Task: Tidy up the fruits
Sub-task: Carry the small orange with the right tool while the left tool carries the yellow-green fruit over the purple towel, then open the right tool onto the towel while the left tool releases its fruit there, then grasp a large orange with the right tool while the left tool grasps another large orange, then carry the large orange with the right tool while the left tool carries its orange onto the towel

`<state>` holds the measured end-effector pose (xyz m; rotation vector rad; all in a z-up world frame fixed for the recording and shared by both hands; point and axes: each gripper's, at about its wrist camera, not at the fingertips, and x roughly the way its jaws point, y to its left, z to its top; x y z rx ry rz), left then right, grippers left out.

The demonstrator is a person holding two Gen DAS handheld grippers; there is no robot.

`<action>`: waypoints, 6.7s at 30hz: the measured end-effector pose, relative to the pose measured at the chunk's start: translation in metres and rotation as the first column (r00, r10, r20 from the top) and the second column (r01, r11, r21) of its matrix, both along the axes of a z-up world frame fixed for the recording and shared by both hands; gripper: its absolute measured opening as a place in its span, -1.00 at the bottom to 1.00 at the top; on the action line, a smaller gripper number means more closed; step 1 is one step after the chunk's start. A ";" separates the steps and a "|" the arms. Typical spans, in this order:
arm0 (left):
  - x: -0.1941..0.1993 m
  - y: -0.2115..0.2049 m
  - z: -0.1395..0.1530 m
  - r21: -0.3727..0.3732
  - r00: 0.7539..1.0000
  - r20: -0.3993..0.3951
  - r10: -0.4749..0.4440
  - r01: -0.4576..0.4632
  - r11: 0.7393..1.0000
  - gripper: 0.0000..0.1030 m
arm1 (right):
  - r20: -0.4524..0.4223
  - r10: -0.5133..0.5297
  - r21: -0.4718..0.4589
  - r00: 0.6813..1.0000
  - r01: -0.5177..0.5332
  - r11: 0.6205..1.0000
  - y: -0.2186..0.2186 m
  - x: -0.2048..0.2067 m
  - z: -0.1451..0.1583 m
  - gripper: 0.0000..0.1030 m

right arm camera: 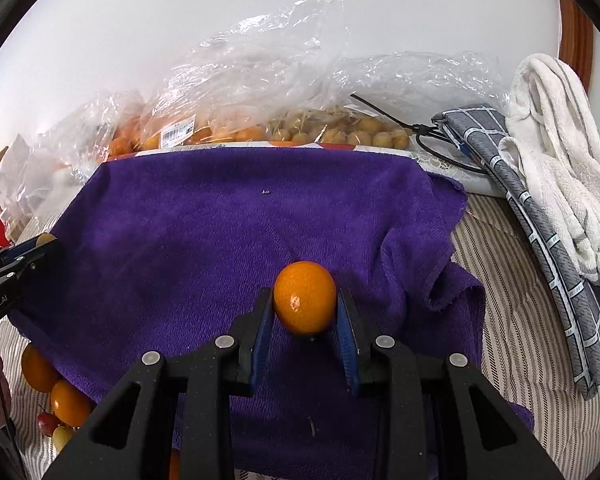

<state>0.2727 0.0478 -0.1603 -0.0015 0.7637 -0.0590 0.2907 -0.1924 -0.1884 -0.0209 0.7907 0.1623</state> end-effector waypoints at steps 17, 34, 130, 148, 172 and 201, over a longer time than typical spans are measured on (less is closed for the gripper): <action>0.000 0.001 0.000 -0.018 1.000 -0.012 0.003 -0.003 1.000 -0.47 | 0.030 0.020 -0.019 0.999 -0.020 1.000 0.004 -0.006 0.005 -0.16; -0.017 0.005 0.035 -0.079 0.996 0.092 0.011 -0.003 0.997 -0.24 | 0.110 -0.010 0.030 0.994 0.007 1.000 -0.001 -0.043 0.053 0.07; -0.108 -0.001 0.013 -0.223 0.999 0.030 -0.026 0.032 0.974 -0.24 | 0.040 -0.021 0.150 0.999 0.014 0.989 -0.045 -0.154 0.004 -0.22; -0.097 0.018 0.075 -0.199 0.997 0.081 0.015 0.002 0.980 -0.24 | 0.172 -0.008 0.108 0.985 -0.011 0.994 -0.036 -0.125 0.069 -0.22; -0.044 0.016 0.040 -0.195 0.995 0.098 0.023 -0.004 0.981 -0.24 | 0.165 -0.024 0.190 0.986 -0.008 0.982 -0.022 -0.045 0.059 -0.22; -0.031 0.042 0.021 -0.247 0.995 0.042 0.091 -0.078 0.966 -0.24 | 0.090 -0.018 0.091 0.996 0.010 0.996 -0.027 -0.023 0.020 -0.22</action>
